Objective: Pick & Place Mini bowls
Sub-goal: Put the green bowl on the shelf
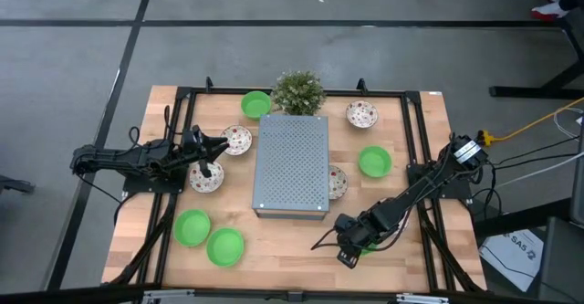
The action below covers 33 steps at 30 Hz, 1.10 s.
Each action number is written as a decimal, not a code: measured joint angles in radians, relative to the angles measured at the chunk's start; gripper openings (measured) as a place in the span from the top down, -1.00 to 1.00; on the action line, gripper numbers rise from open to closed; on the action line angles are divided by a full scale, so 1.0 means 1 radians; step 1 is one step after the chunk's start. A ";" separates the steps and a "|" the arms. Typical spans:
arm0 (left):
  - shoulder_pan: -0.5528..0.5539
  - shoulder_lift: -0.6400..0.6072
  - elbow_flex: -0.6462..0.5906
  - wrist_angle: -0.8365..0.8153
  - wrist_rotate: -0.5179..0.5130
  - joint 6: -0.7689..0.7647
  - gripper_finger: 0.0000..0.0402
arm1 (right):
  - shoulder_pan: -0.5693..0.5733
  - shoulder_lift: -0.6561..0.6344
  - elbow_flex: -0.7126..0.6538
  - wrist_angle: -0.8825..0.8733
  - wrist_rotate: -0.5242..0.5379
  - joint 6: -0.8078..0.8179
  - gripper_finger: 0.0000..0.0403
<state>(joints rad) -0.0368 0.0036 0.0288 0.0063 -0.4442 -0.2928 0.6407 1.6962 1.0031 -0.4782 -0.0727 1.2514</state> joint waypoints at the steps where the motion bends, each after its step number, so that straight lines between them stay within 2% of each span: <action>1: 0.000 0.000 0.000 0.000 0.000 0.000 0.47 | 0.000 0.000 0.000 0.000 0.000 0.001 0.37; 8: 0.000 0.000 0.000 0.000 0.000 0.000 0.47 | 0.000 0.000 0.000 -0.005 -0.007 0.037 0.41; 18: 0.000 0.000 0.000 0.000 0.000 0.000 0.47 | -0.001 -0.007 0.002 0.013 -0.002 0.077 0.95; 24: 0.000 0.000 0.000 0.000 0.000 0.000 0.47 | 0.003 -0.008 0.024 0.022 0.009 0.095 0.93; 28: 0.000 0.000 0.000 0.000 0.000 0.000 0.47 | 0.008 -0.011 0.112 0.001 0.004 0.016 0.96; 33: 0.000 0.000 0.000 0.000 0.000 0.000 0.47 | 0.008 -0.009 0.269 -0.197 0.004 -0.060 0.97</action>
<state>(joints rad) -0.0365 0.0033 0.0288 0.0060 -0.4442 -0.2932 0.6491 1.6871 1.2719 -0.6750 -0.0686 1.1910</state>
